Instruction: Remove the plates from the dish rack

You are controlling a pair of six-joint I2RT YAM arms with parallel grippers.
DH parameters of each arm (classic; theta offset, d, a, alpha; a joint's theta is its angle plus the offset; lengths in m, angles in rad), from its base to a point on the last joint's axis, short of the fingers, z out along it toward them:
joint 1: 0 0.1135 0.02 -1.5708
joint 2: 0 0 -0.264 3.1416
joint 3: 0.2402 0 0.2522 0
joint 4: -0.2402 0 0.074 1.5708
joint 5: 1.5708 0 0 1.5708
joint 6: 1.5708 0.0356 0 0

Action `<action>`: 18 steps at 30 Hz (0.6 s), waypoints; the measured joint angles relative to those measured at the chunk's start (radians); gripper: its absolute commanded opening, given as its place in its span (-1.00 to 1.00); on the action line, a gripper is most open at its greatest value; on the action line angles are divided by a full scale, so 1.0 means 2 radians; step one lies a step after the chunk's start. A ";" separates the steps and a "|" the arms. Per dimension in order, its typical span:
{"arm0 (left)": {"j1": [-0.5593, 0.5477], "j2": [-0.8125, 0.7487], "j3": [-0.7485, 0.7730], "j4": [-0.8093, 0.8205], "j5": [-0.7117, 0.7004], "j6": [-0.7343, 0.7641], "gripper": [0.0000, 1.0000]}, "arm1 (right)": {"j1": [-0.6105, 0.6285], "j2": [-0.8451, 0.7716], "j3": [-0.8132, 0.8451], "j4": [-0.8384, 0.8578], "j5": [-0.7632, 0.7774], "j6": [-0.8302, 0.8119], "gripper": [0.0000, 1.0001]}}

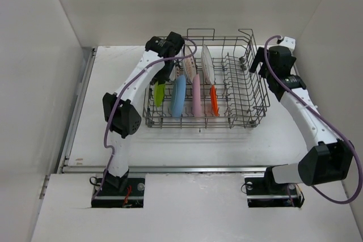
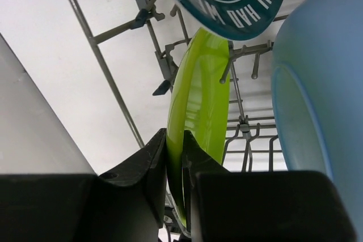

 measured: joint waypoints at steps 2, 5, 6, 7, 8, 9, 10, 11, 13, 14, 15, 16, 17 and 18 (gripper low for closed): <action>-0.001 -0.005 0.000 0.000 -0.005 0.001 -1.00 | 0.000 0.000 0.003 -0.001 0.000 -0.002 0.98; -0.002 -0.017 0.000 0.000 -0.011 0.002 -1.00 | 0.000 0.000 0.012 -0.004 -0.001 -0.006 0.98; -0.003 -0.022 0.000 0.001 -0.014 0.002 -1.00 | 0.001 0.000 0.017 -0.005 -0.002 -0.008 0.98; -0.004 -0.027 0.000 0.001 -0.017 0.002 -1.00 | 0.001 0.000 0.021 -0.007 -0.002 -0.010 0.98; -0.004 -0.032 0.000 0.001 -0.022 0.002 -1.00 | 0.002 -0.001 0.025 -0.008 -0.003 -0.013 0.98; -0.004 -0.037 0.001 0.002 -0.026 0.003 -1.00 | 0.003 -0.001 0.029 -0.008 -0.003 -0.014 0.98; -0.004 -0.042 0.002 0.002 -0.030 0.004 -1.00 | 0.005 -0.002 0.033 -0.009 -0.004 -0.017 0.95; -0.004 -0.047 0.002 0.003 -0.034 0.006 -1.00 | 0.007 -0.003 0.037 -0.009 -0.003 -0.020 0.95; -0.003 -0.055 0.005 0.004 -0.040 0.009 -1.00 | 0.012 -0.007 0.043 -0.010 -0.006 -0.027 0.95; -0.001 -0.057 0.006 0.005 -0.042 0.010 -1.00 | 0.016 -0.010 0.045 -0.010 -0.006 -0.030 0.95; 0.001 -0.059 0.007 0.005 -0.043 0.011 -1.00 | 0.019 -0.014 0.048 -0.010 -0.007 -0.034 0.95; 0.005 -0.060 0.008 0.006 -0.042 0.011 -1.00 | 0.024 -0.017 0.050 -0.010 -0.007 -0.039 0.95; 0.010 -0.060 0.008 0.007 -0.042 0.011 -1.00 | 0.028 -0.021 0.051 -0.010 -0.007 -0.043 0.95; 0.014 -0.061 0.009 0.007 -0.040 0.011 -1.00 | 0.034 -0.024 0.052 -0.010 -0.007 -0.048 0.95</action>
